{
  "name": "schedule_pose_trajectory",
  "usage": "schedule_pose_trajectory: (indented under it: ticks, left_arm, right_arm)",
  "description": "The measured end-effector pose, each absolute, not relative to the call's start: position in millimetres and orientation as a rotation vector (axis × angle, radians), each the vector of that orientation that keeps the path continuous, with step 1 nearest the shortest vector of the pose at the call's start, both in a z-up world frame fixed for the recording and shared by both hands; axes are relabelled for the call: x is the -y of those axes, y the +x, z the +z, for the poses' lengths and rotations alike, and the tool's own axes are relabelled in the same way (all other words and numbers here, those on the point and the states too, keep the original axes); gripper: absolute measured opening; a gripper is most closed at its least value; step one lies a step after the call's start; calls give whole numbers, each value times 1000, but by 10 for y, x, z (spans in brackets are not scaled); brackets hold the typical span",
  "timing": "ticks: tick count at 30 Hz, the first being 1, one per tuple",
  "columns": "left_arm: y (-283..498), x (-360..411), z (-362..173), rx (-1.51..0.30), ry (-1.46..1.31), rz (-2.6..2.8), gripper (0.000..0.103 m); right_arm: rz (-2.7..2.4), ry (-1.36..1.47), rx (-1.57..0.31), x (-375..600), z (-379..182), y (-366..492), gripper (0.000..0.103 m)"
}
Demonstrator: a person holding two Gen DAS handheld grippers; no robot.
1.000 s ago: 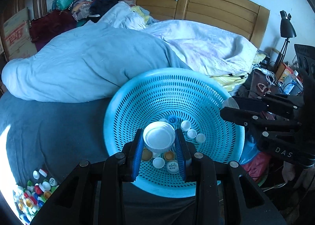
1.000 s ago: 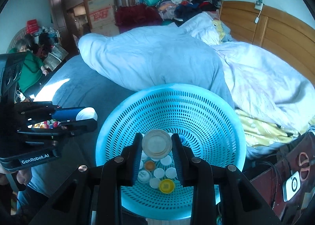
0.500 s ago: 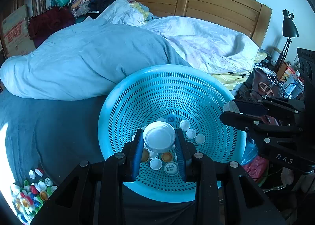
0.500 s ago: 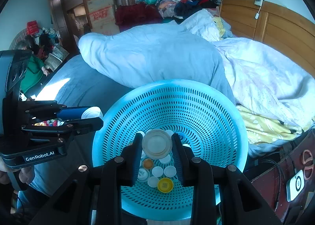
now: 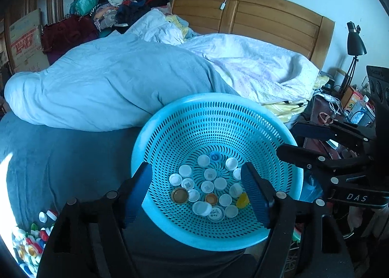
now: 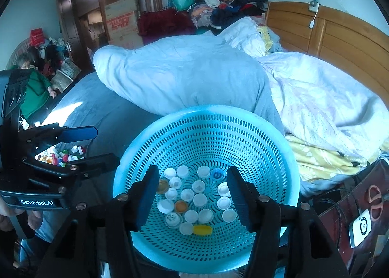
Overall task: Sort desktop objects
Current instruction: 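Open both grippers to drop the white caps into the basket, then move both grippers back to the pile of caps, then grasp a green cap with the left gripper while the right grasps a white cap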
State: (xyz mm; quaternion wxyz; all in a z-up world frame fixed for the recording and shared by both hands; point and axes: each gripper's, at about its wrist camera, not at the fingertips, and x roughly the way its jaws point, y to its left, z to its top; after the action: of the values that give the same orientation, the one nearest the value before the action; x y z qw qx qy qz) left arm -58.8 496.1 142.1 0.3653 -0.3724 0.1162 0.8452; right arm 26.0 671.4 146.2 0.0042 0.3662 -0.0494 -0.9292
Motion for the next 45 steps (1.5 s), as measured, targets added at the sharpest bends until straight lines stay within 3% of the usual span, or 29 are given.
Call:
schedule_pose_trajectory:
  ticks: [5, 16, 20, 25, 30, 34, 35, 37, 38, 45]
  left_arm:
    - [-530, -4201, 1301, -219, -931, 2197, 70]
    - [-105, -634, 314, 62, -1197, 2744, 70]
    - [148, 155, -63, 165, -1330, 2842, 69]
    - [155, 464, -388, 243, -1359, 2844, 69]
    - [-4, 594, -643, 195, -1371, 2839, 69]
    - [-70, 765, -815, 297, -1377, 2851, 68]
    - [-66, 783, -825, 307, -1362, 2864, 62]
    - [-32, 807, -793, 289, -1356, 2889, 33]
    - [-28, 819, -788, 286, -1355, 2891, 24]
    - [111, 786, -617, 294, -1285, 2891, 24]
  right_arm:
    - [-2839, 1072, 99, -6347, 1467, 400, 67]
    - [-2512, 1216, 13, -5194, 734, 170, 71]
    - [-2429, 1261, -13, -4828, 549, 91, 71]
    - [-2373, 1307, -95, -4412, 455, -7, 71]
    - [-2335, 1324, -166, -3984, 432, -96, 71]
    - [-2284, 1302, -185, -3569, 386, -97, 68]
    - [-2263, 1287, -177, -3452, 374, -90, 64]
    - [-2199, 1270, -179, -3164, 315, -92, 50]
    - [-2176, 1260, -195, -3009, 276, -93, 49]
    - [-1972, 1191, -277, -1839, -41, -115, 47]
